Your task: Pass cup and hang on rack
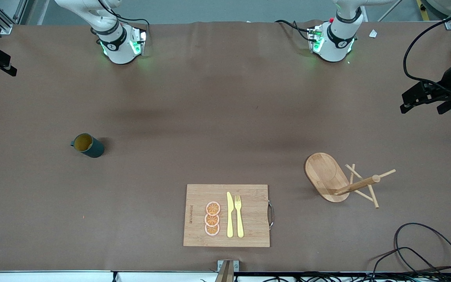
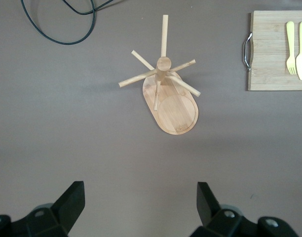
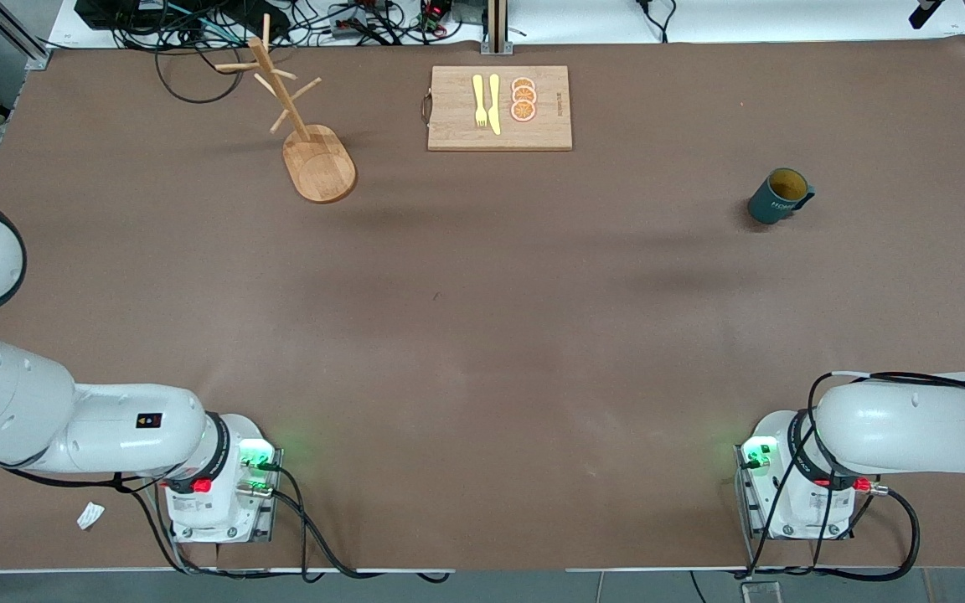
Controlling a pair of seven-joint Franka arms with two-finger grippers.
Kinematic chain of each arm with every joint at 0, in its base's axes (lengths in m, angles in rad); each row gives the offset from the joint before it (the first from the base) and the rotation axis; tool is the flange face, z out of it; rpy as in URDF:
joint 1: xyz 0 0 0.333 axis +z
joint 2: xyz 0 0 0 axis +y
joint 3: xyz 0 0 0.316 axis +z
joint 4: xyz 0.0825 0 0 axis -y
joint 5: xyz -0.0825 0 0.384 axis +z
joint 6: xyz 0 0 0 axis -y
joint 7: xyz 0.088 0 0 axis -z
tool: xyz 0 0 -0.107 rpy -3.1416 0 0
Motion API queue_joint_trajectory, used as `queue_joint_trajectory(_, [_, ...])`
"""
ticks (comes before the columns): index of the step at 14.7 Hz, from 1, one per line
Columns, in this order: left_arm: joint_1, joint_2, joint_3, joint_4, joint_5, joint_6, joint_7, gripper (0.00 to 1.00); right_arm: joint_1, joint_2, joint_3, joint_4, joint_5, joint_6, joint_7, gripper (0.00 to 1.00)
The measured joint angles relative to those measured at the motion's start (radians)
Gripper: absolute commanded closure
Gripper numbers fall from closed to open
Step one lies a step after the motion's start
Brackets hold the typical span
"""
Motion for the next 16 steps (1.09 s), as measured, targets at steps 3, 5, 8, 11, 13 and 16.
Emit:
queue_joint_trajectory(3, [0.0, 0.0, 0.0, 0.0, 0.0, 0.0, 0.0, 0.0, 0.0, 0.0, 0.0, 0.0, 0.0, 0.0, 0.0, 0.0])
queue_joint_trajectory(5, [0.0, 0.0, 0.0, 0.0, 0.0, 0.0, 0.0, 0.0, 0.0, 0.0, 0.0, 0.0, 0.0, 0.0, 0.0, 0.0])
queue_joint_trajectory(8, [0.0, 0.001, 0.0, 0.0, 0.0, 0.0, 0.0, 0.0, 0.0, 0.0, 0.0, 0.0, 0.0, 0.0, 0.0, 0.0])
queue_joint_trajectory(11, [0.0, 0.001, 0.0, 0.0, 0.0, 0.0, 0.0, 0.0, 0.0, 0.001, 0.0, 0.0, 0.0, 0.002, 0.0, 0.0])
queue_joint_trajectory(13, [0.0, 0.001, 0.0, 0.0, 0.0, 0.0, 0.0, 0.0, 0.0, 0.011, -0.001, -0.001, 0.0, 0.003, 0.0, 0.0])
queue_joint_trajectory(16, [0.0, 0.001, 0.0, 0.0, 0.0, 0.0, 0.0, 0.0, -0.002, 0.07, -0.005, -0.011, -0.001, 0.032, 0.0, 0.0])
